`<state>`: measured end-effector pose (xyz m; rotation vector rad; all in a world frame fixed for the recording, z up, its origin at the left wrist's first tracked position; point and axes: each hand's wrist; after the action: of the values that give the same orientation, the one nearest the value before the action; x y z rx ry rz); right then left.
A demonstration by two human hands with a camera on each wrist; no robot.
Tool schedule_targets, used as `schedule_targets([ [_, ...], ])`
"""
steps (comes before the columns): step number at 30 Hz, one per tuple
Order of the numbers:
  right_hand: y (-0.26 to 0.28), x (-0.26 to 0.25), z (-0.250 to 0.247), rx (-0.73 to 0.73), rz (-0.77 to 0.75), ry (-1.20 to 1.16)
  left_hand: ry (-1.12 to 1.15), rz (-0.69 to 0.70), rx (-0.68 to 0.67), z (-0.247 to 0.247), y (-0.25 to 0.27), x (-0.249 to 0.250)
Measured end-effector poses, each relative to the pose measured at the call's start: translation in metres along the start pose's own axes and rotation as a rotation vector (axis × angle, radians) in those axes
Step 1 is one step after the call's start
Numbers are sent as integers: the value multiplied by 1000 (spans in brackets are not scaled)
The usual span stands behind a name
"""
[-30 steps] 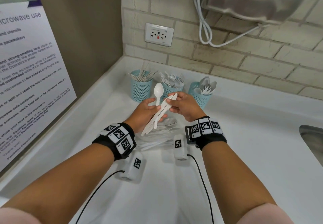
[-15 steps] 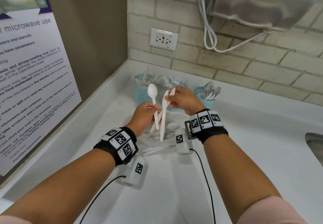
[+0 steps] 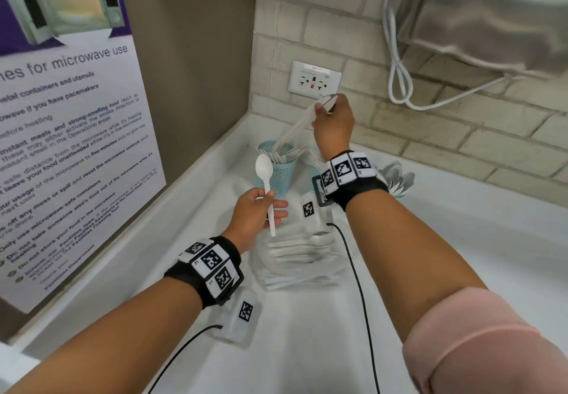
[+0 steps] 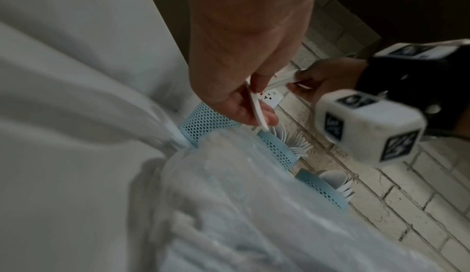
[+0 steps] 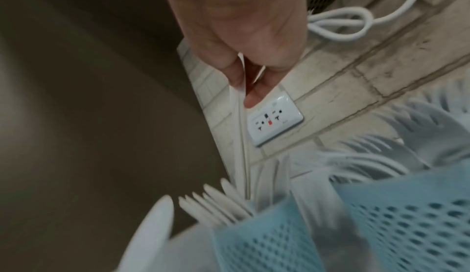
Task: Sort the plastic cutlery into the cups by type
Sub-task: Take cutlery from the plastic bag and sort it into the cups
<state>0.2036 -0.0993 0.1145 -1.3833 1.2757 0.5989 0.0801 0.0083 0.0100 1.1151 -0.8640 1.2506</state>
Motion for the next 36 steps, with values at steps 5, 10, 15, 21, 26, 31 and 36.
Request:
schedule_targets([
  [5,11,24,22,-234,-109,292,-5,-9,-20,-3,0,-4],
  [10,17,36,33,-581,-152,860,0,-7,-34,-6,-1,-7],
  [15,15,27,29,-690,-115,991,-15,4,-48,-5,-3,-9],
  [21,36,25,5,-270,-182,608,-38,15,-63,4,-2,-8],
  [26,72,33,-14,-247,-139,585,-105,43,-53,22,-4,-12],
  [31,82,46,-37,-442,94,464,-263,99,-92,37,-3,-18],
  [36,67,47,-81,-259,215,268,-335,-20,-257,47,4,-19],
])
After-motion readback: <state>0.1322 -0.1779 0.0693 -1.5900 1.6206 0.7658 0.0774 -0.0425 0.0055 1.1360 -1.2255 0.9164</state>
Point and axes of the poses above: each hand's wrist, its own y-axis away from the middle knuckle, its own z-axis out of the palm, x = y × z, and after that the axes turned 5 degrees about -x, right-handed
